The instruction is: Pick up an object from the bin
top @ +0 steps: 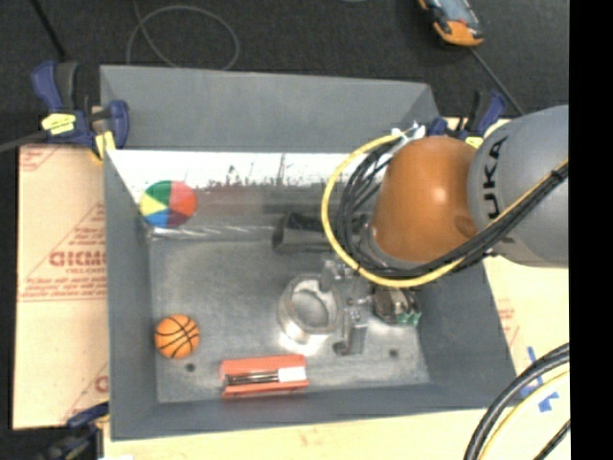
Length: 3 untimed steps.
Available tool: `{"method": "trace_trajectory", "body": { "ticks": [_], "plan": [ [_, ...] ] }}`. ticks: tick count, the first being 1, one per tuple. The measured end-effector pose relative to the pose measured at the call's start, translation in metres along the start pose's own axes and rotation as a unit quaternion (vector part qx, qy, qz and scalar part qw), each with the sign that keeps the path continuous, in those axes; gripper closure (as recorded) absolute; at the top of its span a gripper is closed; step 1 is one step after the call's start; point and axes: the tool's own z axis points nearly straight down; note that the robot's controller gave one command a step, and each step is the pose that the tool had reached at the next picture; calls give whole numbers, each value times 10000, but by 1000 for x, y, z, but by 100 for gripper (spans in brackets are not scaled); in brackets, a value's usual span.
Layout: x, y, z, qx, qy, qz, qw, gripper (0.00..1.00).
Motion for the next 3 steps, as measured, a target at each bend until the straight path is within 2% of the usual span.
{"method": "trace_trajectory", "body": {
  "ticks": [1, 2, 3],
  "plan": [
    [0, 17, 13, -8, 16, -91, 10000, 0],
    [-13, 30, 88, -23, -134, -289, 9995, 100],
    [-13, 30, 88, -23, -134, -289, 9995, 100]
  ]
}}
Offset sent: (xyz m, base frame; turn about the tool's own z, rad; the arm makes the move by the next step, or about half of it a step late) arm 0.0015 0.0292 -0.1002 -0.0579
